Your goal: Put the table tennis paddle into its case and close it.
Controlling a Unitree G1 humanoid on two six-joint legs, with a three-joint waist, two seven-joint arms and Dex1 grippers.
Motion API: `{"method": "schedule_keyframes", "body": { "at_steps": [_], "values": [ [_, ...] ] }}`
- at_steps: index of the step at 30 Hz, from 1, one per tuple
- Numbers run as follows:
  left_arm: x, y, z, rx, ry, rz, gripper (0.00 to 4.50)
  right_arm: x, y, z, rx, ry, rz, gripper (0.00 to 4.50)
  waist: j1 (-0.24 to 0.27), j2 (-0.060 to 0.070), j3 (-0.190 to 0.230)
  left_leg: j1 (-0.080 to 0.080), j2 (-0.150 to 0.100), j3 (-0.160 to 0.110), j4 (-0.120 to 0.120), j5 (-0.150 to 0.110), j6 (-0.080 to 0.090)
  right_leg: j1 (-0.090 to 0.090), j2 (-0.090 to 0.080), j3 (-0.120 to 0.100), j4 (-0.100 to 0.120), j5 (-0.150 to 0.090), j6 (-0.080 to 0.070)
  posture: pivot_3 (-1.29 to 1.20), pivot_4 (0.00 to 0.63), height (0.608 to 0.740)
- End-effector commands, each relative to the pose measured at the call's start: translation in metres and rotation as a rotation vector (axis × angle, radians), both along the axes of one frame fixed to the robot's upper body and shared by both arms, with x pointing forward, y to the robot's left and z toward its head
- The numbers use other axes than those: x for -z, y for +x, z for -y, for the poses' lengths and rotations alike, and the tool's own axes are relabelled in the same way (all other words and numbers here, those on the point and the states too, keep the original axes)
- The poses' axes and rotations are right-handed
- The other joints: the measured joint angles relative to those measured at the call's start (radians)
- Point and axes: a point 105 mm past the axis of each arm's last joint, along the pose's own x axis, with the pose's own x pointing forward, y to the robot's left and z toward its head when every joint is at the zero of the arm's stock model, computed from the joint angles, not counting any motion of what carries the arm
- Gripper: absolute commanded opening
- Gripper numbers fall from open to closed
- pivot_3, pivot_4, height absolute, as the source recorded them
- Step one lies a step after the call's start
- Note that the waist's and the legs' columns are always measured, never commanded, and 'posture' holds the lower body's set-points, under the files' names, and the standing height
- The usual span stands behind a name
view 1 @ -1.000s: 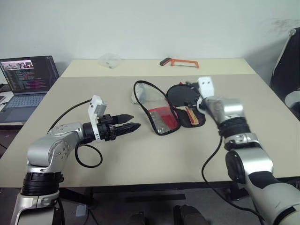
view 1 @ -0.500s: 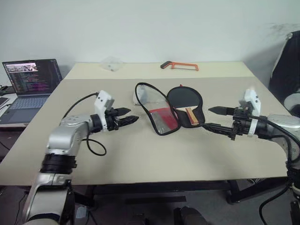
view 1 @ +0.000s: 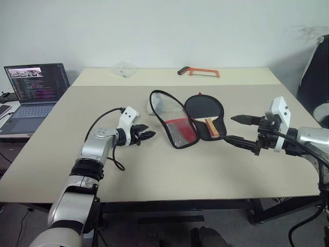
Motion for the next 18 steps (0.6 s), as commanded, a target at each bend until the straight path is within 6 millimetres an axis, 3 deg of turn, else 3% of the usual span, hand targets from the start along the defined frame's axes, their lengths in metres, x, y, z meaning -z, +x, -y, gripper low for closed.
{"method": "schedule_keyframes", "body": {
  "at_steps": [1, 3, 4, 10, 14, 16, 18],
  "values": [
    [-0.015, 0.01, 0.016, 0.018, 0.008, 0.073, 0.87, -0.009, 0.001, 0.005, 0.04, -0.026, 0.062, 4.5, 0.003, 0.0, 0.0, 0.0, 0.0, 0.0, 0.0, 0.0, 0.0, 0.0, 0.0, 0.0, 0.0, 0.0, 0.0, 0.0, 0.15, 0.74],
    [-0.016, 0.012, 0.029, 0.039, -0.008, 0.079, 0.19, -0.007, 0.002, 0.005, 0.048, -0.029, 0.062, 4.5, 0.008, 0.0, 0.0, 0.0, 0.0, 0.0, 0.0, 0.0, 0.0, 0.0, 0.0, 0.0, 0.0, 0.0, 0.001, 0.0, 0.15, 0.74],
    [-0.016, 0.012, 0.036, 0.057, -0.018, 0.077, 0.06, -0.007, 0.003, 0.005, 0.049, -0.031, 0.061, 4.5, 0.009, 0.0, 0.0, 0.0, 0.0, 0.0, 0.0, 0.0, 0.0, 0.0, 0.001, 0.0, 0.0, -0.001, 0.001, 0.0, 0.15, 0.74],
    [-0.016, 0.01, 0.091, 0.116, -0.219, 0.067, 0.06, -0.013, 0.002, 0.007, 0.054, -0.024, 0.08, 4.5, 0.014, -0.001, 0.0, -0.001, 0.0, 0.0, 0.0, 0.0, 0.0, 0.0, 0.001, 0.0, 0.0, 0.0, 0.0, 0.0, 0.15, 0.74],
    [-0.022, 0.012, 0.128, 0.125, -0.251, 0.178, 0.06, -0.035, 0.004, 0.009, 0.076, 0.03, 0.14, 4.5, 0.016, -0.001, 0.0, 0.0, -0.001, 0.001, 0.001, 0.0, 0.0, 0.0, 0.001, 0.0, 0.0, 0.0, 0.0, 0.0, 0.15, 0.74],
    [-0.035, 0.02, 0.151, 0.044, -0.309, 0.263, 0.06, -0.056, 0.007, 0.014, 0.111, 0.074, 0.206, 4.5, 0.018, -0.001, 0.0, 0.0, -0.001, 0.001, 0.001, 0.0, 0.0, 0.0, 0.001, 0.0, 0.0, 0.0, 0.0, 0.0, 0.15, 0.74],
    [-0.03, 0.022, 0.173, -0.026, -0.283, 0.297, 0.06, -0.077, 0.009, 0.016, 0.138, 0.133, 0.269, 4.5, 0.022, -0.001, 0.0, 0.0, -0.001, 0.001, 0.002, 0.0, 0.0, 0.0, 0.001, 0.0, 0.0, 0.0, 0.0, 0.0, 0.15, 0.74]
  ]
}}
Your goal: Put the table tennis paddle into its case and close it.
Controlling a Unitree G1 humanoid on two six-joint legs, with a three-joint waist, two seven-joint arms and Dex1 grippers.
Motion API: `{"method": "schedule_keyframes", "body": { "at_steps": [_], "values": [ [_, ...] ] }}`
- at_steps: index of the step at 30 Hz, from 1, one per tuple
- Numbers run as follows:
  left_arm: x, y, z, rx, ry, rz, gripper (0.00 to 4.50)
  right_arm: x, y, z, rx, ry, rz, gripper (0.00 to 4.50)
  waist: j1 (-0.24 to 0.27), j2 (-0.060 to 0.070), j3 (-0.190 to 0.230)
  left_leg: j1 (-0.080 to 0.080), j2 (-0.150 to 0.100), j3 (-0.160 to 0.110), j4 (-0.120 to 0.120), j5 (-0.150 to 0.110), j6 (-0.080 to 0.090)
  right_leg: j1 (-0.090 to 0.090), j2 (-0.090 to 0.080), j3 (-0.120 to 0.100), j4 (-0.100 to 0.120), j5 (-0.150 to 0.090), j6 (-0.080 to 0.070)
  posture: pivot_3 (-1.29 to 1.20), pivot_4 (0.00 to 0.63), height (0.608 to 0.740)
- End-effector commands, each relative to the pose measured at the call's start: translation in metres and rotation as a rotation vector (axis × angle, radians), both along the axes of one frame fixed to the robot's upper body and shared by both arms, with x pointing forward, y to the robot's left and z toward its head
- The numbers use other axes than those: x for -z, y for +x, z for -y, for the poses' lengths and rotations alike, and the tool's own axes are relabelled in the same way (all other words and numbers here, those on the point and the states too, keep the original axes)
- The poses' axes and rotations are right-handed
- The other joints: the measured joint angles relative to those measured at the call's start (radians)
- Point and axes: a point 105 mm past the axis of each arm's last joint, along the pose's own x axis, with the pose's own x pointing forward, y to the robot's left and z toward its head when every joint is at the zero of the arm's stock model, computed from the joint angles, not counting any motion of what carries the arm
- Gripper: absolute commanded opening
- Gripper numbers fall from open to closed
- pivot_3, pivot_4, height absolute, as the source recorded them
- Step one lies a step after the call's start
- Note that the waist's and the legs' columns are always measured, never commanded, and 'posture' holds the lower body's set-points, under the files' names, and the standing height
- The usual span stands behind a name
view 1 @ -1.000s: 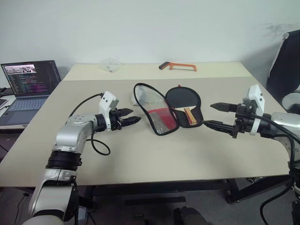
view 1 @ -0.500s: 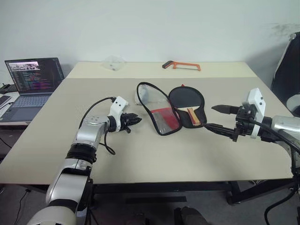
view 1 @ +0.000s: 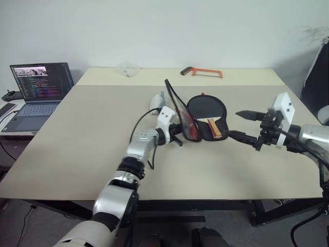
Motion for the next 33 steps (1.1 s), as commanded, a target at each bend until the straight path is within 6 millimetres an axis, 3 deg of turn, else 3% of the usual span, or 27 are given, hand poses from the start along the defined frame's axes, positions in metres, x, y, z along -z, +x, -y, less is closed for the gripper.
{"method": "schedule_keyframes", "body": {
  "at_steps": [1, 5, 8, 11, 14, 17, 19, 22, 24, 28, 33],
  "values": [
    [-0.018, 0.005, 0.031, -0.099, 0.008, 0.131, 0.06, -0.045, -0.003, 0.004, 0.036, 0.104, 0.151, 4.5, 0.003, 0.0, 0.0, 0.0, 0.0, 0.001, 0.0, 0.0, 0.0, 0.001, 0.0, 0.0, -0.001, 0.0, 0.001, 0.0, 0.15, 0.74],
    [-0.011, -0.016, 0.077, 0.001, -0.099, 0.058, 0.06, -0.051, -0.002, -0.002, 0.048, 0.14, 0.171, 4.5, -0.001, -0.001, 0.0, 0.0, 0.0, 0.005, -0.002, 0.0, 0.0, 0.002, 0.0, 0.001, -0.001, -0.003, 0.005, 0.0, 0.15, 0.74],
    [-0.007, -0.021, 0.084, 0.031, -0.053, 0.079, 0.06, -0.048, 0.0, -0.003, 0.068, 0.139, 0.164, 4.5, -0.004, -0.001, 0.0, -0.001, 0.001, 0.008, -0.002, 0.0, 0.0, 0.0, 0.0, 0.003, 0.001, -0.003, 0.005, 0.0, 0.15, 0.74],
    [-0.011, -0.004, 0.051, -0.045, -0.062, 0.074, 0.06, -0.043, 0.003, 0.001, 0.113, 0.186, 0.118, 4.5, -0.003, -0.001, 0.0, 0.0, 0.001, 0.008, -0.002, 0.0, 0.0, 0.0, 0.001, 0.002, 0.001, -0.003, 0.005, 0.0, 0.15, 0.74],
    [-0.029, 0.006, 0.009, -0.033, -0.099, 0.121, 0.06, -0.024, 0.02, 0.016, 0.239, 0.25, -0.01, 4.5, -0.008, -0.001, 0.0, 0.0, 0.001, 0.011, -0.002, 0.0, 0.001, 0.0, 0.001, 0.004, 0.001, -0.003, 0.005, 0.0, 0.15, 0.74],
    [-0.048, 0.004, -0.024, 0.038, -0.136, 0.133, 0.65, 0.0, 0.043, 0.038, 0.402, 0.343, -0.14, 4.5, -0.012, 0.0, 0.0, 0.001, 0.003, 0.011, -0.002, 0.0, 0.0, 0.0, 0.001, 0.007, 0.002, -0.003, 0.005, 0.0, 0.15, 0.74],
    [-0.057, -0.008, -0.043, 0.138, -0.141, 0.118, 1.34, 0.015, 0.054, 0.046, 0.464, 0.433, -0.229, 4.5, -0.016, 0.0, 0.0, 0.001, 0.003, 0.011, -0.002, 0.0, 0.001, 0.0, 0.001, 0.007, 0.002, 0.0, 0.0, 0.0, 0.15, 0.74],
    [-0.067, -0.034, -0.088, 0.261, -0.109, 0.072, 2.35, 0.04, 0.072, 0.055, 0.557, 0.615, -0.389, 4.5, -0.027, 0.001, -0.001, 0.002, 0.002, 0.011, -0.002, 0.0, 0.001, -0.002, 0.002, 0.007, 0.003, 0.001, -0.001, 0.0, 0.15, 0.74],
    [-0.079, -0.046, -0.116, 0.282, -0.19, 0.0, 3.08, 0.056, 0.082, 0.06, 0.624, 0.715, -0.498, 4.5, -0.029, 0.001, -0.001, 0.0, 0.002, 0.01, -0.002, 0.0, 0.0, -0.005, 0.001, 0.013, 0.004, 0.001, -0.001, 0.0, 0.15, 0.74],
    [-0.079, -0.075, -0.144, 0.331, -0.166, -0.089, 4.46, 0.069, 0.091, 0.055, 0.634, 0.847, -0.611, 4.5, -0.03, 0.001, -0.001, -0.001, 0.002, 0.01, -0.003, 0.0, 0.001, -0.006, 0.0, 0.015, 0.003, 0.001, 0.0, 0.0, 0.15, 0.74],
    [-0.072, -0.108, -0.157, 0.383, -0.056, -0.169, 4.46, 0.085, 0.1, 0.056, 0.675, 0.946, -0.702, 4.5, -0.03, 0.001, -0.001, 0.0, 0.001, 0.01, -0.003, 0.0, 0.001, -0.006, 0.001, 0.015, 0.002, 0.001, 0.001, 0.0, 0.15, 0.74]
  ]
}}
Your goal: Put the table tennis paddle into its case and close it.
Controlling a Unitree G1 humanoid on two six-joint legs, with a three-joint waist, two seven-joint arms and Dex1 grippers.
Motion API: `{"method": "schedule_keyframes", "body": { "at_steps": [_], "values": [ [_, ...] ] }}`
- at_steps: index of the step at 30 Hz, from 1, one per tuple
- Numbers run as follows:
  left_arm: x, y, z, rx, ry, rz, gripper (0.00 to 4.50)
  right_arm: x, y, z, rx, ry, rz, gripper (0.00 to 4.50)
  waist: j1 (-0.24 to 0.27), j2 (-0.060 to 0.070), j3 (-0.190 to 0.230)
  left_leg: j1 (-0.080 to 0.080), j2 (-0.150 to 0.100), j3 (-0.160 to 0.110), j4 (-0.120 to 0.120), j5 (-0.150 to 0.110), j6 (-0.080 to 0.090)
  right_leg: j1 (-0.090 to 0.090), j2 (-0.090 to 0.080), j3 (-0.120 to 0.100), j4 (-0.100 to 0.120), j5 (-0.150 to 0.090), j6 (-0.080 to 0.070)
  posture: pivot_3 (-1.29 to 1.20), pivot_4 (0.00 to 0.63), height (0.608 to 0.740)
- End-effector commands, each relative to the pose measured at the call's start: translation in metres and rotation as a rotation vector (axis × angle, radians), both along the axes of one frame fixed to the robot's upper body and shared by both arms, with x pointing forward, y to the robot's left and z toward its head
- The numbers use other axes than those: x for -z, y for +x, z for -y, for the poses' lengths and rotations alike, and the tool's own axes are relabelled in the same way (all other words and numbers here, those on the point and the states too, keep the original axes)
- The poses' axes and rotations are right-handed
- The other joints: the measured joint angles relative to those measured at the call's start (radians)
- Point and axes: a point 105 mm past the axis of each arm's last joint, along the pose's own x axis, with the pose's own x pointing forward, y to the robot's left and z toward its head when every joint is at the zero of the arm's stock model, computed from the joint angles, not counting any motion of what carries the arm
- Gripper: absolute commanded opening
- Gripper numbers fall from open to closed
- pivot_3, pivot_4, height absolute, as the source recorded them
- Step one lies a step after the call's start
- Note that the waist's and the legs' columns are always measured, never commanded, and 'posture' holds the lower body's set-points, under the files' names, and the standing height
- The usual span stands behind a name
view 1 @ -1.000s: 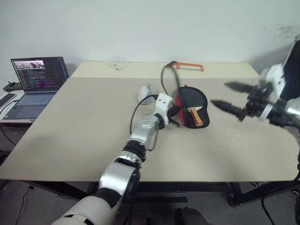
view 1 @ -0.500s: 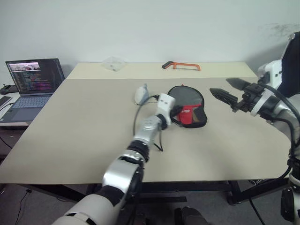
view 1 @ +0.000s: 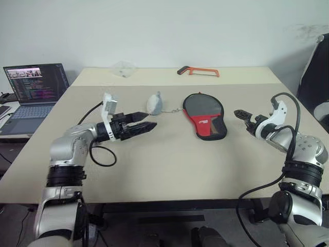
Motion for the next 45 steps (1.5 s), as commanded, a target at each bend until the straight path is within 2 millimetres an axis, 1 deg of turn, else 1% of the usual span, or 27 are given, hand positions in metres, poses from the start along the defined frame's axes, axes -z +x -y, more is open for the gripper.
{"method": "schedule_keyframes", "body": {
  "at_steps": [1, 2, 3, 4, 6, 9, 12, 14, 16, 18, 20, 22, 25, 27, 30, 38, 40, 42, 45],
  "values": [
    [-0.003, -0.031, -0.003, 0.104, 0.15, 0.023, 4.46, -0.005, 0.006, 0.001, 0.025, 0.072, 0.013, 4.5, -0.003, 0.0, 0.0, 0.0, 0.0, 0.001, 0.0, 0.0, 0.0, 0.0, 0.0, 0.001, 0.0, 0.0, 0.0, 0.0, 0.15, 0.74],
    [0.009, -0.035, -0.009, 0.089, 0.263, 0.034, 4.46, -0.002, 0.007, -0.004, 0.011, 0.076, 0.005, 4.5, -0.005, 0.0, 0.0, 0.0, 0.0, 0.001, 0.0, 0.0, 0.0, 0.0, 0.0, 0.001, -0.001, 0.0, 0.0, 0.0, 0.15, 0.74],
    [0.018, -0.037, -0.014, 0.079, 0.341, 0.035, 4.46, 0.0, 0.008, -0.008, -0.001, 0.075, -0.001, 4.5, -0.009, 0.0, 0.0, 0.0, 0.001, 0.001, 0.0, 0.0, 0.0, 0.0, 0.0, 0.002, -0.001, 0.0, 0.0, 0.0, 0.15, 0.74],
    [0.025, -0.038, -0.018, 0.07, 0.388, 0.025, 4.46, 0.003, 0.009, -0.011, -0.007, 0.069, -0.009, 4.5, -0.009, 0.0, 0.0, 0.002, 0.001, 0.003, -0.002, 0.0, 0.0, 0.0, 0.0, 0.003, 0.0, 0.0, 0.0, 0.0, 0.15, 0.74],
    [0.031, -0.041, -0.022, 0.07, 0.416, 0.01, 4.46, 0.012, 0.012, -0.019, -0.02, 0.056, -0.033, 4.5, -0.008, 0.0, 0.0, 0.002, 0.001, 0.003, -0.002, 0.0, 0.0, 0.0, 0.001, 0.004, 0.0, 0.0, 0.0, 0.0, 0.15, 0.74],
    [0.031, -0.042, -0.019, 0.069, 0.411, 0.022, 4.46, 0.023, 0.015, -0.028, -0.036, 0.063, -0.054, 4.5, -0.009, 0.0, 0.0, 0.002, 0.001, 0.004, -0.001, 0.0, 0.001, 0.0, 0.002, 0.004, 0.0, 0.0, 0.0, 0.0, 0.15, 0.74],
    [0.03, -0.044, -0.015, 0.074, 0.395, 0.023, 4.46, 0.029, 0.017, -0.039, -0.064, 0.078, -0.064, 4.5, -0.008, 0.0, 0.0, 0.002, 0.001, 0.004, -0.001, 0.0, 0.001, 0.0, 0.003, 0.005, 0.0, 0.0, 0.0, 0.0, 0.15, 0.74],
    [0.031, -0.044, -0.014, 0.068, 0.401, 0.024, 4.46, 0.03, 0.018, -0.045, -0.08, 0.076, -0.067, 4.5, -0.009, 0.0, 0.0, 0.002, 0.001, 0.004, -0.001, 0.0, 0.001, 0.0, 0.003, 0.005, -0.001, 0.0, 0.0, 0.0, 0.15, 0.74],
    [0.032, -0.044, -0.015, 0.065, 0.414, 0.028, 4.46, 0.031, 0.018, -0.047, -0.083, 0.074, -0.067, 4.5, -0.01, 0.0, 0.0, 0.002, 0.001, 0.005, -0.001, 0.0, 0.001, 0.0, 0.003, 0.006, -0.001, 0.0, 0.001, 0.0, 0.15, 0.74],
    [0.028, -0.045, -0.012, 0.068, 0.4, 0.036, 4.46, 0.033, 0.019, -0.053, -0.092, 0.077, -0.071, 4.5, -0.012, 0.0, 0.0, 0.002, 0.001, 0.004, -0.001, 0.0, 0.001, 0.0, 0.003, 0.006, -0.001, 0.0, 0.001, 0.0, 0.15, 0.74],
    [0.027, -0.046, -0.011, 0.068, 0.393, 0.038, 4.46, 0.031, 0.02, -0.062, -0.113, 0.094, -0.065, 4.5, -0.016, 0.0, 0.0, 0.002, 0.002, 0.004, -0.001, 0.0, 0.001, 0.0, 0.003, 0.006, -0.001, 0.0, 0.001, 0.0, 0.15, 0.74],
    [0.027, -0.046, -0.012, 0.061, 0.401, 0.037, 4.46, 0.024, 0.021, -0.071, -0.133, 0.111, -0.048, 4.5, -0.022, 0.0, 0.0, 0.002, 0.002, 0.005, -0.001, 0.0, 0.001, 0.0, 0.003, 0.006, -0.001, 0.0, 0.001, 0.0, 0.15, 0.74],
    [0.028, -0.047, -0.014, 0.064, 0.437, 0.042, 4.46, 0.006, 0.022, -0.085, -0.183, 0.146, 0.004, 4.5, -0.027, 0.0, 0.0, 0.002, 0.002, 0.004, -0.001, 0.0, 0.001, 0.0, 0.003, 0.006, 0.0, 0.0, 0.0, 0.0, 0.15, 0.74],
    [0.027, -0.049, -0.011, 0.073, 0.432, 0.045, 4.46, -0.002, 0.022, -0.091, -0.201, 0.163, 0.029, 4.5, -0.03, 0.0, 0.0, 0.002, 0.002, 0.005, -0.001, 0.0, 0.001, -0.001, 0.003, 0.006, 0.0, 0.0, 0.0, 0.0, 0.15, 0.74],
    [0.027, -0.049, -0.009, 0.077, 0.43, 0.05, 4.46, -0.003, 0.022, -0.094, -0.204, 0.167, 0.031, 4.5, -0.029, 0.0, 0.0, 0.001, 0.002, 0.005, -0.001, 0.0, 0.001, -0.002, 0.002, 0.006, -0.001, 0.0, 0.0, 0.0, 0.15, 0.74],
    [0.028, -0.046, -0.007, 0.076, 0.433, 0.056, 4.46, 0.01, 0.027, -0.102, -0.193, 0.162, -0.008, 4.5, -0.03, 0.0, 0.0, 0.001, 0.002, 0.004, -0.001, 0.0, 0.001, -0.002, 0.002, 0.006, -0.001, 0.0, 0.0, 0.0, 0.15, 0.74],
    [0.028, -0.046, -0.006, 0.077, 0.433, 0.057, 4.46, 0.016, 0.028, -0.099, -0.18, 0.127, -0.017, 4.5, -0.03, 0.0, 0.0, 0.001, 0.002, 0.004, -0.001, 0.0, 0.001, -0.002, 0.002, 0.006, -0.001, 0.0, 0.0, 0.0, 0.15, 0.74],
    [0.028, -0.046, -0.006, 0.075, 0.431, 0.058, 4.46, 0.02, 0.028, -0.092, -0.154, 0.122, -0.027, 4.5, -0.03, 0.0, 0.0, 0.001, 0.002, 0.005, -0.001, 0.0, 0.001, -0.002, 0.002, 0.006, -0.001, 0.0, 0.0, 0.0, 0.15, 0.74],
    [0.029, -0.047, -0.007, 0.073, 0.43, 0.054, 4.46, 0.021, 0.026, -0.086, -0.143, 0.107, -0.019, 4.5, -0.03, 0.0, 0.0, 0.001, 0.002, 0.004, -0.001, 0.0, 0.001, -0.002, 0.002, 0.006, -0.001, 0.0, 0.0, 0.0, 0.15, 0.74]
  ]
}}
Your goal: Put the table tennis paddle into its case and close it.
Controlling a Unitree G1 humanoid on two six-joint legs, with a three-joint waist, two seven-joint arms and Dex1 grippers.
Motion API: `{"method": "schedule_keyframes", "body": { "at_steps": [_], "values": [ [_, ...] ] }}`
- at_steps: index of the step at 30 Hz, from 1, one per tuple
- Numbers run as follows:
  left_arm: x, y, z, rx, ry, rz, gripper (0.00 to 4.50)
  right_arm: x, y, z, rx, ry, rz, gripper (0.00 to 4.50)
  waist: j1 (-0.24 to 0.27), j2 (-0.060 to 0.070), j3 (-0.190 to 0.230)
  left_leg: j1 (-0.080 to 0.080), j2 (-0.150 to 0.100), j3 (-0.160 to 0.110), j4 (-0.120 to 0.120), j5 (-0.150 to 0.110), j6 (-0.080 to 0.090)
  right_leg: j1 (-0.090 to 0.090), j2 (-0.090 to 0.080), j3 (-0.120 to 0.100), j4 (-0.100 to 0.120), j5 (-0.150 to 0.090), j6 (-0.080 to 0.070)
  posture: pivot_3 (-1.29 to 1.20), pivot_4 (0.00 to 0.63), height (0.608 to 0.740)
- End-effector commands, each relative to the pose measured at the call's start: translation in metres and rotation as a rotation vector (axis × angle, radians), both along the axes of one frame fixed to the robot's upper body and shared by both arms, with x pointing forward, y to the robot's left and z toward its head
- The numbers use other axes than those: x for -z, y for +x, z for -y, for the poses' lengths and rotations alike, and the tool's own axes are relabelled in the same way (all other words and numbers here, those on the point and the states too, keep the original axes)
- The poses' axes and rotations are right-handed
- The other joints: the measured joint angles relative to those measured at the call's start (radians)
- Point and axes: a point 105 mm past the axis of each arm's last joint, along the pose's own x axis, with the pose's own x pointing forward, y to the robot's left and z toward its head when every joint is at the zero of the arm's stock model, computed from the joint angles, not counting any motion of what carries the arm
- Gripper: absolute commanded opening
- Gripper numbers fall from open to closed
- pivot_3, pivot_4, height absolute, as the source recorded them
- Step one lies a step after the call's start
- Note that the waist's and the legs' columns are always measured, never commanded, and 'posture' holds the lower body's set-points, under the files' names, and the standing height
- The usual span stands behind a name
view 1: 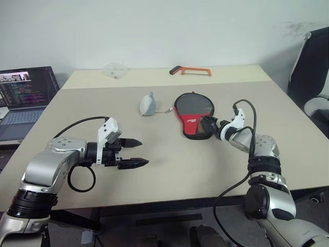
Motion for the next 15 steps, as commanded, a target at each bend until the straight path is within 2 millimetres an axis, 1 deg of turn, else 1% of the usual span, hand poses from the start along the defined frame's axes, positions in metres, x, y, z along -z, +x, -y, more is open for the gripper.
{"method": "schedule_keyframes", "body": {
  "at_steps": [1, 5, 10, 12, 15],
  "values": [
    [-0.005, -0.002, 0.002, 0.018, 0.005, 0.034, 4.46, -0.014, -0.001, 0.009, 0.015, -0.027, 0.067, 4.5, 0.0, 0.0, 0.0, 0.0, 0.0, 0.0, 0.0, 0.0, 0.0, 0.0, 0.0, 0.0, 0.0, 0.0, 0.0, 0.0, 0.15, 0.74],
    [-0.003, -0.003, 0.0, 0.011, 0.009, 0.028, 4.46, -0.02, -0.007, 0.01, 0.012, -0.032, 0.104, 4.5, 0.0, 0.0, 0.0, 0.0, 0.0, 0.0, 0.0, 0.0, 0.0, 0.0, 0.0, 0.0, 0.0, 0.0, 0.0, 0.0, 0.15, 0.74],
    [-0.003, -0.002, -0.002, 0.007, 0.013, 0.029, 4.46, -0.018, -0.008, 0.014, 0.043, -0.04, 0.103, 4.5, 0.0, 0.0, 0.0, 0.0, 0.0, 0.0, 0.0, 0.0, 0.0, 0.0, 0.0, 0.0, 0.0, 0.0, 0.0, 0.0, 0.15, 0.74],
    [-0.003, -0.002, -0.001, 0.008, 0.014, 0.028, 4.46, -0.016, -0.007, 0.012, 0.043, -0.034, 0.092, 4.5, 0.0, 0.0, 0.0, 0.0, 0.0, 0.0, 0.0, 0.0, 0.0, 0.0, 0.0, 0.0, 0.0, 0.0, 0.0, 0.0, 0.15, 0.74],
    [-0.003, -0.001, -0.001, 0.01, 0.015, 0.027, 4.46, -0.012, -0.006, 0.002, 0.023, -0.023, 0.075, 4.5, 0.0, 0.0, 0.0, 0.0, 0.0, 0.0, 0.0, 0.0, 0.0, 0.0, 0.0, 0.0, 0.0, 0.0, 0.0, 0.0, 0.15, 0.74]
  ]
}}
